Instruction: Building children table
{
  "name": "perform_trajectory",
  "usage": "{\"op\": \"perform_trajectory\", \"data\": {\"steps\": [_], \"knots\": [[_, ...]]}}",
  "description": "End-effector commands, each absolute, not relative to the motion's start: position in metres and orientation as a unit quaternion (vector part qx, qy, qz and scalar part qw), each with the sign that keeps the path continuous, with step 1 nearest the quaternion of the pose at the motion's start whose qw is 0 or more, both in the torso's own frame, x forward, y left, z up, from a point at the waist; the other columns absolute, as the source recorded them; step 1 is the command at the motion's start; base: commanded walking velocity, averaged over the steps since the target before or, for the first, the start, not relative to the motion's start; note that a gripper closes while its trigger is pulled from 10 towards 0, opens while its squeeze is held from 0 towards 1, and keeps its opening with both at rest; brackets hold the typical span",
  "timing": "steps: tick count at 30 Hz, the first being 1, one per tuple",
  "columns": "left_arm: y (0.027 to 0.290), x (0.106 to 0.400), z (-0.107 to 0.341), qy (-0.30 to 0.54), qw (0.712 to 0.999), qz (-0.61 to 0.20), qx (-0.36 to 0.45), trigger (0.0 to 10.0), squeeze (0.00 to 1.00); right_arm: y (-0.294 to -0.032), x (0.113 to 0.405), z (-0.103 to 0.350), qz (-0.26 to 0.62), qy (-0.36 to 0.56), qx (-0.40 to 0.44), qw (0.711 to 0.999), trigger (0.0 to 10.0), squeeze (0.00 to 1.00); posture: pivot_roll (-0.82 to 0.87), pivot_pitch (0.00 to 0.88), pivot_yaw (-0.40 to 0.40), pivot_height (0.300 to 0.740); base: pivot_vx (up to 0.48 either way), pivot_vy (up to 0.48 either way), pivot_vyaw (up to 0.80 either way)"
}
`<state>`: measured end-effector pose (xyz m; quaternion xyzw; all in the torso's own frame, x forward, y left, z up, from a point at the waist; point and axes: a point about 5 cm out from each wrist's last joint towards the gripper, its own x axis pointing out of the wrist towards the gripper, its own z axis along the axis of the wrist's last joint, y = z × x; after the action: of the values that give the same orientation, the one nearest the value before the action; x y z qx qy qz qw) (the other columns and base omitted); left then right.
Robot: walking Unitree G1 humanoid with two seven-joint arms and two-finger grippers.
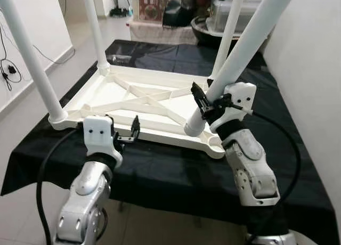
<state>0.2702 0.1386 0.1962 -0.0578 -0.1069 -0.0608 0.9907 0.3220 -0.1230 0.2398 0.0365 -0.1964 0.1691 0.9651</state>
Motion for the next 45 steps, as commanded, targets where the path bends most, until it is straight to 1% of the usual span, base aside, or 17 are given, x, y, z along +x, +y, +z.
{"op": "perform_trajectory", "data": {"steps": [1,5,15,17,20,22,24,28,30,31,32,35,36,39,43,44,45], "knots": [[0.136,0.272,0.197,-0.107,0.991,-0.064,-0.057,10.0,0.00,-0.127,0.322,0.242,0.159,-0.200,0.036,0.966,10.0,0.00,0.06,0.078,-0.086,0.740,0.326,-0.281,0.00],[0.141,0.274,0.195,-0.098,0.991,-0.049,-0.075,10.0,0.00,-0.127,0.322,0.240,0.157,-0.195,0.035,0.967,10.0,0.00,0.06,0.083,-0.086,0.740,0.000,0.000,0.00],[0.144,0.275,0.195,-0.098,0.992,-0.040,-0.069,10.0,0.00,-0.127,0.327,0.237,0.131,-0.172,0.030,0.976,10.0,0.00,0.06,0.087,-0.087,0.740,0.000,0.000,0.00],[0.143,0.276,0.195,-0.098,0.992,-0.041,-0.069,10.0,0.00,-0.135,0.334,0.241,0.061,-0.171,0.016,0.983,10.0,0.00,0.07,0.089,-0.086,0.740,0.000,0.000,0.00],[0.142,0.276,0.195,-0.099,0.992,-0.042,-0.070,10.0,0.00,-0.144,0.339,0.246,0.021,-0.179,0.041,0.983,10.0,0.00,0.07,0.094,-0.088,0.740,0.000,0.000,0.00],[0.142,0.276,0.195,-0.099,0.992,-0.042,-0.070,10.0,0.00,-0.144,0.339,0.246,0.021,-0.179,0.041,0.983,10.0,0.00,0.07,0.094,-0.088,0.740,0.000,0.000,0.00],[0.138,0.275,0.196,-0.098,0.991,-0.050,-0.075,10.0,0.00,-0.153,0.346,0.252,0.062,-0.195,0.025,0.978,10.0,0.00,0.06,0.101,-0.086,0.740,0.000,0.000,0.00],[0.136,0.274,0.196,-0.097,0.990,-0.057,-0.079,10.0,0.00,-0.158,0.347,0.252,0.062,-0.199,0.019,0.978,10.0,0.00,0.06,0.106,-0.085,0.740,0.000,0.000,0.00],[0.125,0.267,0.196,-0.098,0.987,-0.100,-0.084,10.0,0.00,-0.168,0.357,0.255,0.070,-0.203,0.040,0.976,10.0,0.00,0.07,0.128,-0.082,0.740,0.000,0.000,0.00],[0.125,0.267,0.196,-0.098,0.987,-0.100,-0.084,10.0,0.00,-0.168,0.357,0.255,0.070,-0.203,0.040,0.976,10.0,0.00,0.07,0.128,-0.082,0.740,0.000,0.000,0.00],[0.119,0.262,0.194,-0.094,0.985,-0.116,-0.081,10.0,0.00,-0.176,0.364,0.259,0.074,-0.206,0.050,0.974,10.0,0.00,0.08,0.135,-0.083,0.740,0.000,0.000,0.00],[0.115,0.258,0.192,-0.089,0.984,-0.126,-0.084,10.0,0.00,-0.184,0.370,0.263,0.075,-0.208,0.050,0.974,10.0,0.00,0.08,0.147,-0.086,0.740,0.000,0.000,0.00],[0.112,0.252,0.189,-0.082,0.984,-0.135,-0.083,10.0,0.00,-0.196,0.377,0.269,0.072,-0.207,0.048,0.975,10.0,0.00,0.08,0.173,-0.083,0.740,0.000,0.000,0.00],[0.109,0.247,0.187,-0.075,0.983,-0.143,-0.085,10.0,0.00,-0.205,0.381,0.275,0.093,-0.201,0.050,0.974,10.0,0.00,0.08,0.197,-0.079,0.740,0.000,0.000,0.00],[0.100,0.233,0.187,-0.064,0.978,-0.177,-0.085,10.0,0.00,-0.223,0.382,0.277,0.258,-0.145,0.092,0.951,10.0,0.00,0.10,0.247,-0.066,0.740,0.000,0.000,0.00],[0.098,0.230,0.188,-0.062,0.977,-0.187,-0.087,10.0,0.00,-0.227,0.380,0.275,0.286,-0.132,0.092,0.945,10.0,0.00,0.11,0.262,-0.064,0.740,0.000,0.000,0.00],[0.098,0.230,0.188,-0.062,0.977,-0.187,-0.087,10.0,0.00,-0.227,0.380,0.275,0.286,-0.132,0.092,0.945,10.0,0.00,0.11,0.262,-0.064,0.740,0.000,0.000,0.00]]}}
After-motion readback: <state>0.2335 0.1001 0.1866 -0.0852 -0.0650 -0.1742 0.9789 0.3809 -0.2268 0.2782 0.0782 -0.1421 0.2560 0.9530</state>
